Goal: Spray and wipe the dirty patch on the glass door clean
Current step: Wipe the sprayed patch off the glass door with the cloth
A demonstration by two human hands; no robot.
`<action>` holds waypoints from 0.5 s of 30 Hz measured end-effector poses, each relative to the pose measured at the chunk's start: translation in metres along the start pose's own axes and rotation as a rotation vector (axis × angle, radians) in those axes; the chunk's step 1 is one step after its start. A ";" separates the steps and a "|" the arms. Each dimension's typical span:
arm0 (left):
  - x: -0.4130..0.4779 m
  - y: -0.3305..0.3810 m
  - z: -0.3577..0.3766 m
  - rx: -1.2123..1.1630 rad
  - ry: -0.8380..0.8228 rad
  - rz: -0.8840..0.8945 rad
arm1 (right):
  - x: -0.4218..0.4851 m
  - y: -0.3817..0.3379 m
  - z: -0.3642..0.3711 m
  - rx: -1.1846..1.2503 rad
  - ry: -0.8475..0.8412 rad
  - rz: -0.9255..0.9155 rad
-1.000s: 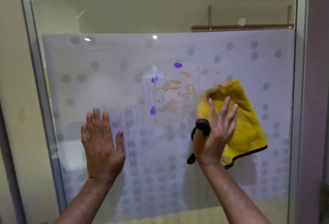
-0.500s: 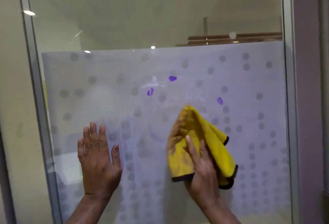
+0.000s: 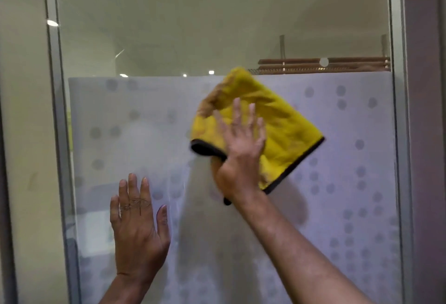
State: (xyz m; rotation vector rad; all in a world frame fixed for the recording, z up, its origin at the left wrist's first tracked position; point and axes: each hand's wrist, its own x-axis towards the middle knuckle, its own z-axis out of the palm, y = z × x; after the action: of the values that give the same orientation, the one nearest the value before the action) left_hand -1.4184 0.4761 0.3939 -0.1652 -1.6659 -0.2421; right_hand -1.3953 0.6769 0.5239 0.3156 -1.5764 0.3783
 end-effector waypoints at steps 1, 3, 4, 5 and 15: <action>0.000 0.000 0.000 -0.006 0.001 -0.003 | -0.011 -0.016 0.004 0.010 -0.076 -0.074; -0.001 -0.004 0.001 -0.012 -0.013 0.007 | -0.052 -0.040 0.009 0.054 -0.198 -0.164; -0.001 -0.006 0.001 0.004 -0.024 0.028 | -0.079 -0.045 0.009 0.091 -0.230 -0.184; -0.001 -0.007 0.001 0.027 -0.034 0.048 | -0.109 -0.041 0.010 0.135 -0.246 -0.180; 0.001 -0.002 0.000 -0.002 0.005 0.013 | -0.137 0.088 -0.031 -0.308 -0.010 0.243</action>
State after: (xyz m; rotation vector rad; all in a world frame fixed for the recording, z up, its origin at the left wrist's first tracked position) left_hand -1.4186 0.4741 0.3953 -0.1766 -1.6595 -0.2343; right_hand -1.3987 0.7655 0.3842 -0.1125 -1.6594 0.3144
